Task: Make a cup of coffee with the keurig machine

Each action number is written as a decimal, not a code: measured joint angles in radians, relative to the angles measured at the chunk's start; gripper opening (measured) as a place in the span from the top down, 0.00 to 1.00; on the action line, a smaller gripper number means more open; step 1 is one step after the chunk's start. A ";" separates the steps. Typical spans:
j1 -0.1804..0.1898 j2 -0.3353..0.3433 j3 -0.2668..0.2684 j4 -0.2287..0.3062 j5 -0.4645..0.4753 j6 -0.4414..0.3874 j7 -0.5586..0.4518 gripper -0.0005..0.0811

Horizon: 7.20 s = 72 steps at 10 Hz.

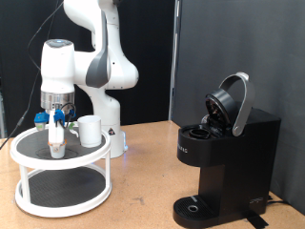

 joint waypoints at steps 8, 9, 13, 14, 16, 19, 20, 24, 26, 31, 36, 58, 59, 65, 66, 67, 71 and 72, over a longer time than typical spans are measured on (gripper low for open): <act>-0.002 -0.094 -0.024 0.098 0.073 -0.167 -0.085 0.55; -0.003 -0.115 -0.024 0.115 0.073 -0.196 -0.078 0.55; 0.014 -0.134 -0.034 0.136 0.183 -0.253 -0.125 0.55; 0.036 -0.140 -0.039 0.163 0.275 -0.293 -0.158 0.55; 0.089 -0.146 -0.048 0.229 0.438 -0.407 -0.214 0.55; 0.146 -0.148 -0.017 0.274 0.552 -0.437 -0.177 0.55; 0.150 -0.147 -0.004 0.282 0.553 -0.441 -0.142 0.55; 0.191 -0.145 -0.017 0.298 0.765 -0.482 -0.170 0.55; 0.232 -0.129 -0.006 0.328 0.862 -0.493 -0.152 0.55; 0.294 -0.087 0.087 0.397 0.923 -0.490 -0.036 0.55; 0.340 -0.048 0.194 0.459 0.932 -0.427 0.032 0.55; 0.342 0.113 0.343 0.327 0.851 -0.151 0.095 0.55; 0.342 0.119 0.345 0.327 0.852 -0.144 0.095 0.55; 0.342 0.134 0.356 0.326 0.858 -0.138 0.095 0.55; 0.342 0.135 0.358 0.325 0.861 -0.136 0.095 0.55; 0.342 0.136 0.358 0.325 0.864 -0.136 0.095 0.51; 0.342 0.138 0.358 0.324 0.887 -0.136 0.093 0.14; 0.342 0.138 0.358 0.324 0.896 -0.139 0.090 0.10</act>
